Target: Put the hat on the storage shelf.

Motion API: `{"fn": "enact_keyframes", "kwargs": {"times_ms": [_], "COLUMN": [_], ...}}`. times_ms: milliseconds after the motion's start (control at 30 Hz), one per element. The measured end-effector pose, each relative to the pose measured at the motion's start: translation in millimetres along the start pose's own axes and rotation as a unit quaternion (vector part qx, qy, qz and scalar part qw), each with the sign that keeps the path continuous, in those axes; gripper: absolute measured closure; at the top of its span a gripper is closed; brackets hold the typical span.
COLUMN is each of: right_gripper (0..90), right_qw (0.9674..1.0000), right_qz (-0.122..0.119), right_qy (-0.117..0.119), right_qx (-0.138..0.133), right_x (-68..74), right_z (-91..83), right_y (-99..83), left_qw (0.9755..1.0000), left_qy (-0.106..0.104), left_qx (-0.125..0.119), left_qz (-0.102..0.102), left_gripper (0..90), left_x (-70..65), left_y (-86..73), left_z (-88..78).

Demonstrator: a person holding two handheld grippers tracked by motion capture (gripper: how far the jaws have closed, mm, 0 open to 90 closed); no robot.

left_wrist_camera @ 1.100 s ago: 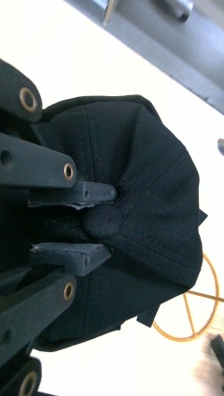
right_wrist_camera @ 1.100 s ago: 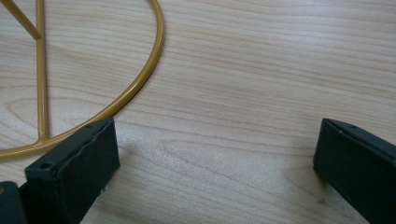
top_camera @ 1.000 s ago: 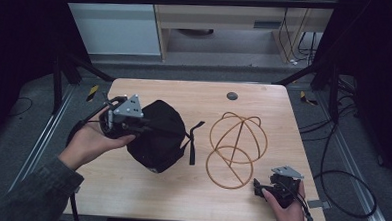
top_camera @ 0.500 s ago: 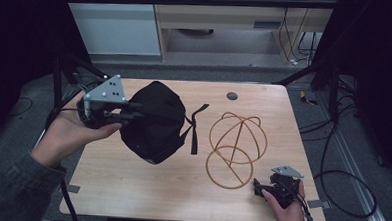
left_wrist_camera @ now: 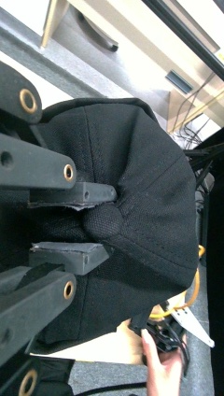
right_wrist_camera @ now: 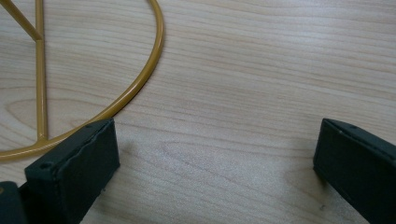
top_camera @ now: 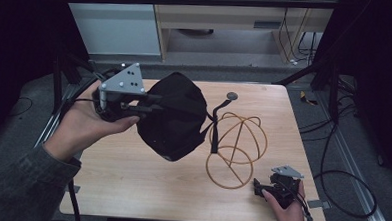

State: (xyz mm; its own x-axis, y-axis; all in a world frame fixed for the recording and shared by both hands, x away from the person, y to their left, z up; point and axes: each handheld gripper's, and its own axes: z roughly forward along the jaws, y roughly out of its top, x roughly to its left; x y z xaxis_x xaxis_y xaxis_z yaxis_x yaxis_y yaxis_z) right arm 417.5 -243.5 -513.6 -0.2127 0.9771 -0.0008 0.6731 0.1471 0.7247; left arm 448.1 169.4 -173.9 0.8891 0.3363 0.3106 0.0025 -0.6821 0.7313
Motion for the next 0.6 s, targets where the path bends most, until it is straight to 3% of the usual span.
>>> {"fn": "enact_keyframes", "kwargs": {"times_ms": [300, 600], "right_gripper": [0.4, 0.4], "right_qw": [1.0000, 1.0000], "right_qz": [0.001, 0.001], "right_qy": [0.001, 0.001], "right_qx": [0.000, 0.000], "right_x": [0.2, 0.1], "right_z": [0.1, 0.1], "right_y": [0.0, 0.0], "left_qw": [0.9997, 0.9995], "left_qy": [-0.011, -0.015], "left_qx": [-0.008, -0.012], "left_qz": [0.019, 0.025], "left_gripper": [74.8, 74.8], "left_x": [-2.3, -2.8], "left_y": [29.7, 47.7], "left_z": [8.8, 19.2]}}
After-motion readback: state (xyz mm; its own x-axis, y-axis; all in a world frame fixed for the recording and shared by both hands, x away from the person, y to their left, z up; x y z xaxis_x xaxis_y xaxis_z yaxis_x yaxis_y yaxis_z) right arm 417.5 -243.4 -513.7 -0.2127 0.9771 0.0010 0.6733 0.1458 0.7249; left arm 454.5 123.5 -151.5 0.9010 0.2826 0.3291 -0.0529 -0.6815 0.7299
